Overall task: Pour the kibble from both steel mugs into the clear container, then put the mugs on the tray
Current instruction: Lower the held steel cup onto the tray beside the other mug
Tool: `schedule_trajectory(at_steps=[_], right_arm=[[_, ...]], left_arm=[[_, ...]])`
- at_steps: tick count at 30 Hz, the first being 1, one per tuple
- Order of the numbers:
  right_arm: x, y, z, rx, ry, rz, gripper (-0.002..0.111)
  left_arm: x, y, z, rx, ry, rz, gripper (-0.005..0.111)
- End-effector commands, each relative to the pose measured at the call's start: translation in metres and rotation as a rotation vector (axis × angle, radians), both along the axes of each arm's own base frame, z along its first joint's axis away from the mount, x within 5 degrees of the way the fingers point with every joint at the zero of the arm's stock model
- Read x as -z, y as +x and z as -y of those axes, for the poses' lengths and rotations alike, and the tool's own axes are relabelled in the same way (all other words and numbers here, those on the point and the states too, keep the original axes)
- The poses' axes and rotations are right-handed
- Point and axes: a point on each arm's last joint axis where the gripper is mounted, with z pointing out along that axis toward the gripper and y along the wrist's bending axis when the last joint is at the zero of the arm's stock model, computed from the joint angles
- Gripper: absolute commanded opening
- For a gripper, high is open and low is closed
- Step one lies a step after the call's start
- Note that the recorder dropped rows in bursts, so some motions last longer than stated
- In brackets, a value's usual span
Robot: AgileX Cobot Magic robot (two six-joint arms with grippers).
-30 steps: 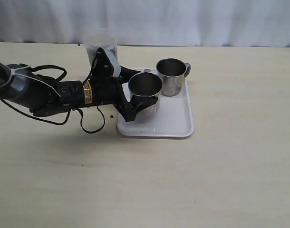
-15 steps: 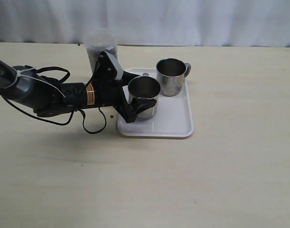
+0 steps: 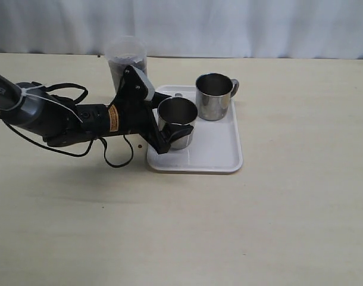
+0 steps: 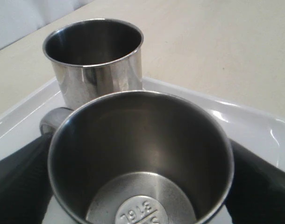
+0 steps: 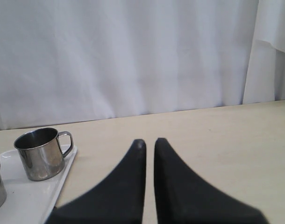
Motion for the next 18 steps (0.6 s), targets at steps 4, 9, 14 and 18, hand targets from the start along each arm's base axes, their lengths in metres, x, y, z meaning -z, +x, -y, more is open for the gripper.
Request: schedule_trajectory(at_steps=[4,9,14,18], right_arm=[[0.0009,-0.0002,0.0002,0.005,-0.004,0.0,0.005],[0.0009,-0.0002,0.0002,0.005,-0.004,0.0,0.005],[0.0009,-0.0002,0.0002,0.005,-0.004,0.0,0.005],[0.0009,-0.0002,0.0002,0.005,-0.004,0.0,0.005]], left_arm=[[-0.0022,0.0018,0.0024,-0.014,-0.006,0.0,0.0],[-0.0022,0.0016,0.0024,-0.012,-0.005,0.0,0.002],[-0.0022,0.0016,0.0024,-0.013,-0.007,-0.002,0.029],[-0.0022,0.0016,0.0024,-0.02,-0.017,-0.016,0.06]])
